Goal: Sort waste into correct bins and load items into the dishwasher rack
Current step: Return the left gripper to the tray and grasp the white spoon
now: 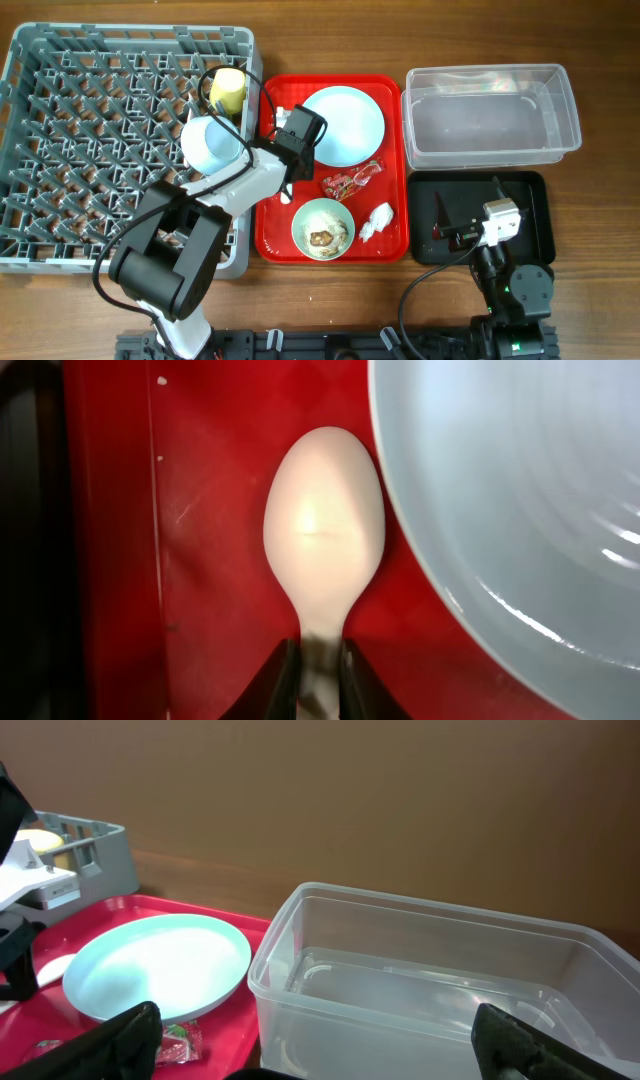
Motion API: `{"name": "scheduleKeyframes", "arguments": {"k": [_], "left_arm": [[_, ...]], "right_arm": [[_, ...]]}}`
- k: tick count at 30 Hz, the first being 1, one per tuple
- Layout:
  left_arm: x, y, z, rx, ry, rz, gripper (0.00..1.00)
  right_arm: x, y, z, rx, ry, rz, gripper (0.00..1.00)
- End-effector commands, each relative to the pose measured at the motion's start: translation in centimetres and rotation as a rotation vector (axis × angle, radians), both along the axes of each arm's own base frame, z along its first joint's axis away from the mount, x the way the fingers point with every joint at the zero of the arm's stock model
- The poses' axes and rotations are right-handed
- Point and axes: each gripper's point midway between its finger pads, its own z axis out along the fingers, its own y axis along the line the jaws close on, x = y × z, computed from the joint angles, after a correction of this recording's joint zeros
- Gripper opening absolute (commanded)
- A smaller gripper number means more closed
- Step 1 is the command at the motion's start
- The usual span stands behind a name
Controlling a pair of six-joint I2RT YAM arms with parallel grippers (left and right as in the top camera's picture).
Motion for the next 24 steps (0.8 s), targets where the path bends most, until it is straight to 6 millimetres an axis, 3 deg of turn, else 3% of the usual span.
{"name": "scheduleKeyframes", "arguments": {"k": [1, 8, 10, 14, 18, 20, 23, 24], "left_arm": [[-1.4, 0.9, -0.9, 0.033, 0.053, 0.000, 0.04], [-0.9, 0.6, 7.4, -0.059, -0.106, 0.000, 0.04], [-1.2, 0.8, 8.3, -0.065, -0.116, 0.000, 0.05], [-1.4, 0.9, 5.5, -0.028, -0.053, 0.001, 0.32], [-1.4, 2.2, 1.8, 0.075, 0.004, 0.025, 0.40], [-1.8, 2.5, -0.4, 0.104, 0.054, 0.023, 0.39], [-2.1, 2.6, -1.7, 0.116, 0.083, 0.021, 0.34], [-2.4, 2.1, -2.1, 0.090, 0.103, 0.011, 0.12]], "right_arm": [[0.0, -0.3, 0.2, -0.002, -0.009, -0.016, 1.00], [0.0, -0.3, 0.2, -0.001, -0.009, -0.016, 1.00], [0.0, -0.3, 0.2, -0.001, -0.009, -0.016, 1.00], [0.0, -0.3, 0.2, -0.002, -0.009, -0.016, 1.00], [0.0, -0.3, 0.2, -0.002, -0.009, -0.016, 1.00], [0.0, -0.3, 0.2, -0.002, -0.009, -0.016, 1.00], [0.0, -0.3, 0.2, -0.002, -0.009, -0.016, 1.00], [0.0, -0.3, 0.2, -0.002, -0.009, -0.016, 1.00]]}}
